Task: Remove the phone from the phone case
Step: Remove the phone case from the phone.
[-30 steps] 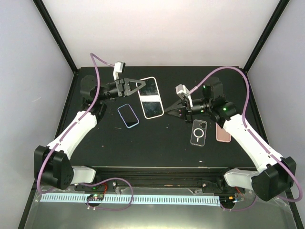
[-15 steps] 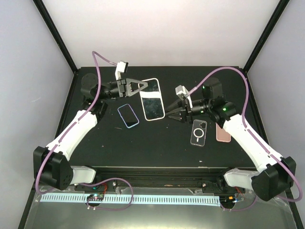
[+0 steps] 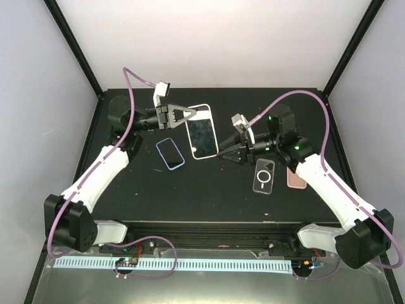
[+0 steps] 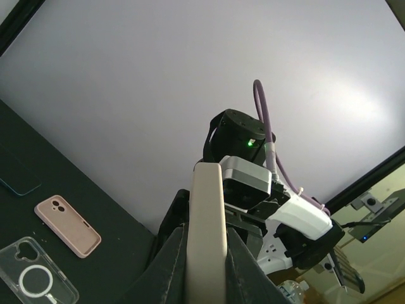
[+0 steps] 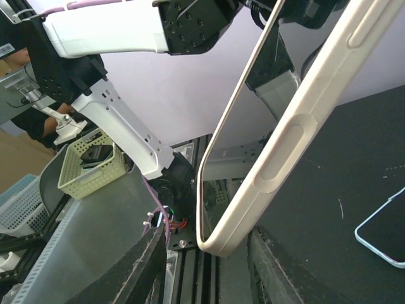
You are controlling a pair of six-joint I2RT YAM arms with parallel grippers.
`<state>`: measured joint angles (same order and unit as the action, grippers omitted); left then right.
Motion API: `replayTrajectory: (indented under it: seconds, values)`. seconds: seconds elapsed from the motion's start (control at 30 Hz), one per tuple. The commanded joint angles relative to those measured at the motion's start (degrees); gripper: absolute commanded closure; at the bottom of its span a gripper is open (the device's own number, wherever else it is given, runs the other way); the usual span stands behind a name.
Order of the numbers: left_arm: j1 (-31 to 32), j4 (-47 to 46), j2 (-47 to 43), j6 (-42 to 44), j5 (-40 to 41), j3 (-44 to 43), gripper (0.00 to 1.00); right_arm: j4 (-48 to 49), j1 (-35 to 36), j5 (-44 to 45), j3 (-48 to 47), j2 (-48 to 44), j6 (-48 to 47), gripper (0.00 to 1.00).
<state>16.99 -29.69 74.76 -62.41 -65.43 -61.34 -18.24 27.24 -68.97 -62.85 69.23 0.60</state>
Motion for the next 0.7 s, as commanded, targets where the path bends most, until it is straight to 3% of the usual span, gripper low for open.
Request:
replayTrajectory:
  seconds: [0.0, 0.2, 0.67]
  values:
    - [0.5, -2.1, -0.8, 0.3, 1.3, -3.2, 0.99, 1.5, 1.0, 1.4, 0.4, 1.4, 1.1, 0.62]
    - [0.5, -3.1, -0.7, -0.7, 1.5, -3.1, 0.98, 0.7, 1.2, 2.3, 0.7, 2.1, 0.4, 0.63]
    - [1.2, -10.4, -0.8, -10.2, 0.2, 0.2, 0.98, -3.8, 1.2, 6.5, -3.0, 5.8, -9.7, 0.84]
